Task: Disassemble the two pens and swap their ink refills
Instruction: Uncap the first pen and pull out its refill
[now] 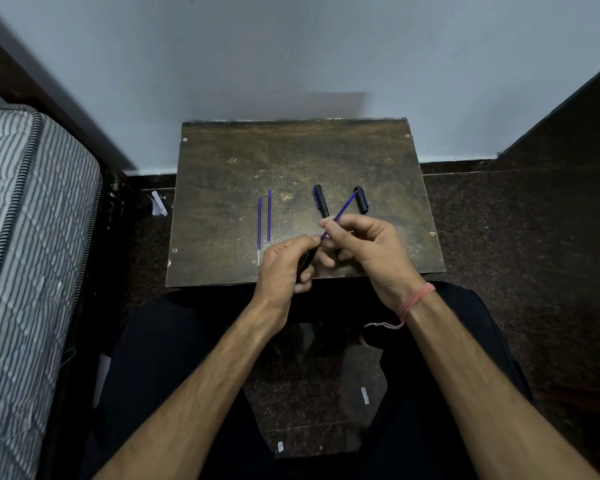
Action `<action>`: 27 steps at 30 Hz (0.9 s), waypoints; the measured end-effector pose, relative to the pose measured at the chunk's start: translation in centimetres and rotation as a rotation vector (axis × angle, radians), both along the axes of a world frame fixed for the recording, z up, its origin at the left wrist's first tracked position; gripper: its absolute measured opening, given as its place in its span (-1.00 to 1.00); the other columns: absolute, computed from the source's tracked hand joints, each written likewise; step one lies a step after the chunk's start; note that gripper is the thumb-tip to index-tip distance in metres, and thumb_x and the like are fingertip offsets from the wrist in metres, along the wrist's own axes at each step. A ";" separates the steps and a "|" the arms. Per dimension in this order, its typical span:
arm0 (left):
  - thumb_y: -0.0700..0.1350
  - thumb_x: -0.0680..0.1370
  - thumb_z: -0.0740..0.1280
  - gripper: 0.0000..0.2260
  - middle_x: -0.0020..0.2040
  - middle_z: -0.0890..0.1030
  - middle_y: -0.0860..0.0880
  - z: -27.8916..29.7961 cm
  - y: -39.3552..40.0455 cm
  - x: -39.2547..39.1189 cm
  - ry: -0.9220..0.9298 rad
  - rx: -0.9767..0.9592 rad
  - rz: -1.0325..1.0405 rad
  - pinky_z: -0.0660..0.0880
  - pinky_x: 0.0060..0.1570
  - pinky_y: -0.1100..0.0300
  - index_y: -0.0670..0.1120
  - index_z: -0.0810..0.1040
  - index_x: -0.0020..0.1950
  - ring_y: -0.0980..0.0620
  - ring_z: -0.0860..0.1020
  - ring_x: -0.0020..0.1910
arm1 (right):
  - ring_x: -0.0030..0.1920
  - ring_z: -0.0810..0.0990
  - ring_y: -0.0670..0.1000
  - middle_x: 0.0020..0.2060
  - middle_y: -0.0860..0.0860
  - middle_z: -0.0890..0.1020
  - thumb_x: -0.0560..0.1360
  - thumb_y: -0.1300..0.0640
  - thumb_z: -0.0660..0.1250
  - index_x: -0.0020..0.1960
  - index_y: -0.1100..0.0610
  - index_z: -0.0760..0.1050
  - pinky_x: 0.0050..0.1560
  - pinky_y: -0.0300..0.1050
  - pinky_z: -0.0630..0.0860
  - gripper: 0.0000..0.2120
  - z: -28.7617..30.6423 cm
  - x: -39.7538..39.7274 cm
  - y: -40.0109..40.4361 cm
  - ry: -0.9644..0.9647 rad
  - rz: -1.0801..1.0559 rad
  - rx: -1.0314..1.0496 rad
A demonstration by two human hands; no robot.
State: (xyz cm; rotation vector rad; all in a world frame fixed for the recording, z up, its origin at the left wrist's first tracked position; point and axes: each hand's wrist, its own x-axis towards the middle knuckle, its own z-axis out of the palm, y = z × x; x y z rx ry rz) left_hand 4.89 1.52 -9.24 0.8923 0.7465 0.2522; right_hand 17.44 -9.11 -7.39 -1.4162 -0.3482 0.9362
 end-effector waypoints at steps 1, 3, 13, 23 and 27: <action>0.03 0.57 0.35 -0.71 -0.21 0.77 -0.11 -0.1 0.0 -0.1 -0.008 -0.023 0.008 0.21 -0.57 0.34 -0.01 0.85 -0.13 0.17 0.37 -0.49 | -0.21 0.65 0.00 -0.20 0.08 0.72 0.58 0.07 0.50 0.09 0.17 0.75 -0.09 -0.18 0.56 -0.81 0.0 0.2 -0.1 0.027 -0.013 0.010; 0.02 0.54 0.32 -0.69 -0.17 0.79 -0.15 -0.1 0.0 -0.1 -0.019 -0.053 0.023 0.25 -0.56 0.32 -0.04 0.85 -0.13 0.16 0.39 -0.47 | -0.12 0.69 0.01 -0.12 0.07 0.75 0.60 0.08 0.48 0.10 0.15 0.75 0.04 -0.04 0.63 -0.83 -0.1 0.3 -0.1 0.046 -0.017 0.020; 0.03 0.59 0.46 -0.80 -0.17 0.76 0.01 0.2 -0.4 0.0 -0.021 0.008 0.047 0.22 -0.56 0.37 -0.03 0.82 -0.09 0.21 0.38 -0.44 | -0.15 0.74 -0.02 -0.02 0.12 0.79 0.54 0.24 0.53 0.17 0.13 0.76 -0.01 -0.18 0.68 -0.79 0.3 0.0 -0.1 0.072 -0.007 0.116; -0.03 0.68 0.46 -0.76 -0.21 0.71 0.06 0.2 -0.3 0.1 0.027 0.043 0.027 0.19 -0.55 0.38 0.01 0.81 -0.16 0.22 0.34 -0.45 | -0.12 0.74 0.00 -0.05 0.08 0.80 0.50 0.15 0.57 0.21 0.10 0.75 -0.03 -0.17 0.66 -0.72 0.1 -0.7 0.1 0.135 -0.055 0.121; -0.02 0.65 0.48 -0.81 -0.23 0.69 0.05 0.3 -0.3 0.1 0.043 0.061 0.020 0.17 -0.55 0.37 0.01 0.83 -0.10 0.21 0.32 -0.45 | -0.19 0.77 -0.01 -0.10 0.08 0.79 0.43 0.19 0.62 0.28 0.17 0.66 -0.10 -0.16 0.71 -0.56 -0.1 -0.9 0.5 0.220 -0.142 0.149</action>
